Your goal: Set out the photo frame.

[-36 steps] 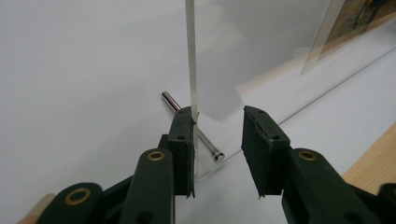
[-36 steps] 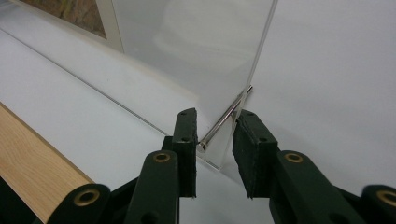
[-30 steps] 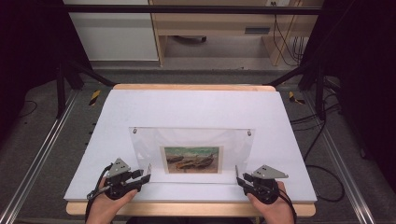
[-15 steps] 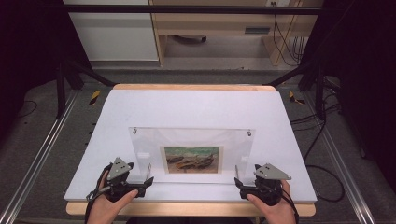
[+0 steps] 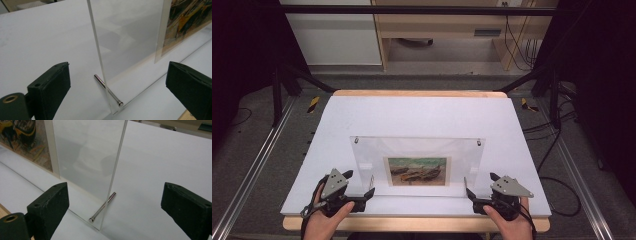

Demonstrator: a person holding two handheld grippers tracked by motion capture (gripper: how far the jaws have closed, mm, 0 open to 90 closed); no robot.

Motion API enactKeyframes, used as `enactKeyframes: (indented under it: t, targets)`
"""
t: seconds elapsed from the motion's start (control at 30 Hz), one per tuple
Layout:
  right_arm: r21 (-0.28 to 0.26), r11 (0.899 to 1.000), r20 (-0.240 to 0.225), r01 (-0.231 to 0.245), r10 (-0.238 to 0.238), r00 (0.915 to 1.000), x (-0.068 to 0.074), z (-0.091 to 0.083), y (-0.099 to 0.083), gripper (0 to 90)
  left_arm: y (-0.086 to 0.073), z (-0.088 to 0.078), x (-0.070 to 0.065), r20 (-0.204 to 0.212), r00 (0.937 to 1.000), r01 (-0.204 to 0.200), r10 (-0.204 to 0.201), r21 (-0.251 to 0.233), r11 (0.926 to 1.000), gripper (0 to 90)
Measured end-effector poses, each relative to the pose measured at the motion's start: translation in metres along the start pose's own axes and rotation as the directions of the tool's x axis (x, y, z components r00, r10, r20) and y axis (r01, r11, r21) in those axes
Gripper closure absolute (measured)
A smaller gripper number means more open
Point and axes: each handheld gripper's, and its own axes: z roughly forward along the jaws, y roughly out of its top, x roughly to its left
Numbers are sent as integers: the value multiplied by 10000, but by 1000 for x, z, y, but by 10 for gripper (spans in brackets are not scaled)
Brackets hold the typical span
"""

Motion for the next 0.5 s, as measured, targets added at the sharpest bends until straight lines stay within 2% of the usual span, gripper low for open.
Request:
enactKeyframes:
  t: [0.1, 0.17, 0.27, 0.37, 0.5]
  targets:
    - [37, 10000, 109, -59, 59, 9999, -2, -4, -2, 83, 0, -3, 1, 112, 9999, 34, -33, -115, 9999, 49]
    - [20, 9999, 348, -114, 113, 9993, -3, -7, -2, 86, 0, -6, 2, 160, 9999, 59, -54, -289, 9996, 49]
    - [-80, 9998, 639, -189, 194, 9978, -6, -11, -3, 88, 0, -9, 6, 448, 9980, 466, -443, -520, 9976, 49]
    - [-117, 9994, 997, -313, 323, 9945, -11, -14, -5, 86, -1, -13, 13, 316, 9974, 670, -650, -669, 9955, 52]
    - [-145, 9989, 1210, -440, 455, 9916, -15, -18, -7, 85, -4, -19, 20, -54, 9965, 826, -832, -725, 9939, 54]
